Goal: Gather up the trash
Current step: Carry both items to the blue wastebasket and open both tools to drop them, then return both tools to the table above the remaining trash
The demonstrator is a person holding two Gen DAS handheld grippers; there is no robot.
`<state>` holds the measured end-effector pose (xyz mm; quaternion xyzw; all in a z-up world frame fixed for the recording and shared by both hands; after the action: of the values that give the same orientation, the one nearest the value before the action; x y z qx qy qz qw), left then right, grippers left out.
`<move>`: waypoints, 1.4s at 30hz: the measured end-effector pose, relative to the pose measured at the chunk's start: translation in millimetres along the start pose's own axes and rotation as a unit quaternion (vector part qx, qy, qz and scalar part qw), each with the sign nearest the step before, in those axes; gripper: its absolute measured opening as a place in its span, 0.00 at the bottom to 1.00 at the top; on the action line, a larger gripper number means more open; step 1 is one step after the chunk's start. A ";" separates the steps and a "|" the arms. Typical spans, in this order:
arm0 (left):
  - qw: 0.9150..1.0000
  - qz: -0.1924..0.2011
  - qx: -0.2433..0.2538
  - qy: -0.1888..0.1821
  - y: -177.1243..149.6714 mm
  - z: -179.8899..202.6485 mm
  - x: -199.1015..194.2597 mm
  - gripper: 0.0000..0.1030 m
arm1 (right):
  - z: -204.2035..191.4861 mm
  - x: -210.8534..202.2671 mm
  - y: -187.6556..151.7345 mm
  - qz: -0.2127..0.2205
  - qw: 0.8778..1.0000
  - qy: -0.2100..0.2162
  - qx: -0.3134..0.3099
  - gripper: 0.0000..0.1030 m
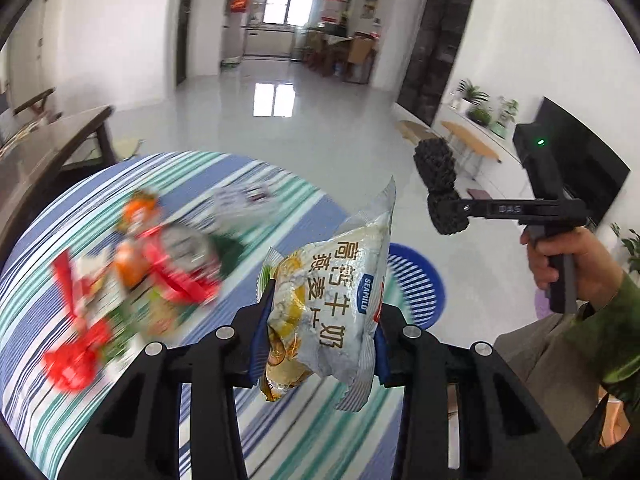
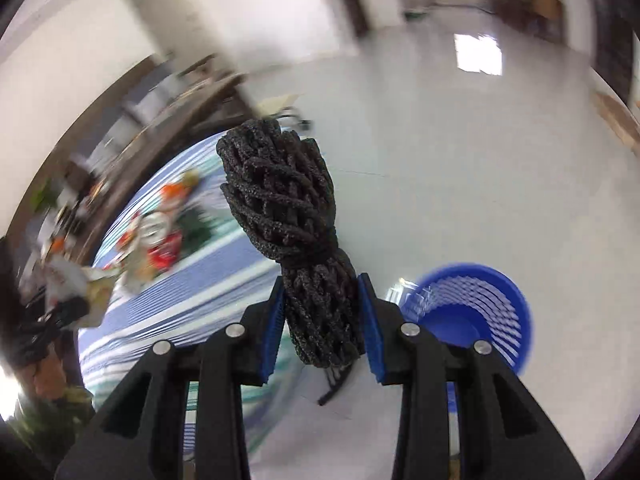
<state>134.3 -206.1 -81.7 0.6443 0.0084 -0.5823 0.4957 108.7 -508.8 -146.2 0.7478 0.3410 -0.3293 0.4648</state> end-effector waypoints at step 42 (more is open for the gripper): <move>0.999 0.046 -0.009 -0.027 3.8 115.9 71.8 0.95 | 12.6 -3.3 -27.0 0.150 0.981 -0.123 0.013 0.94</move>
<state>73.7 -323.9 -114.2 0.6237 -0.0292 -0.5759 0.5277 82.6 -512.0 -160.6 0.7503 0.1608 -0.3492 0.5379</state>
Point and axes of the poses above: each gripper's, at about its wrist camera, not at the fingertips, and x roughly the way its jaws point, z to its right, y to its top, the point moved 1 cm from there along x, roughly the way its jaws point, and after that the axes turned 5 degrees about -z, right-handed, at the moved point
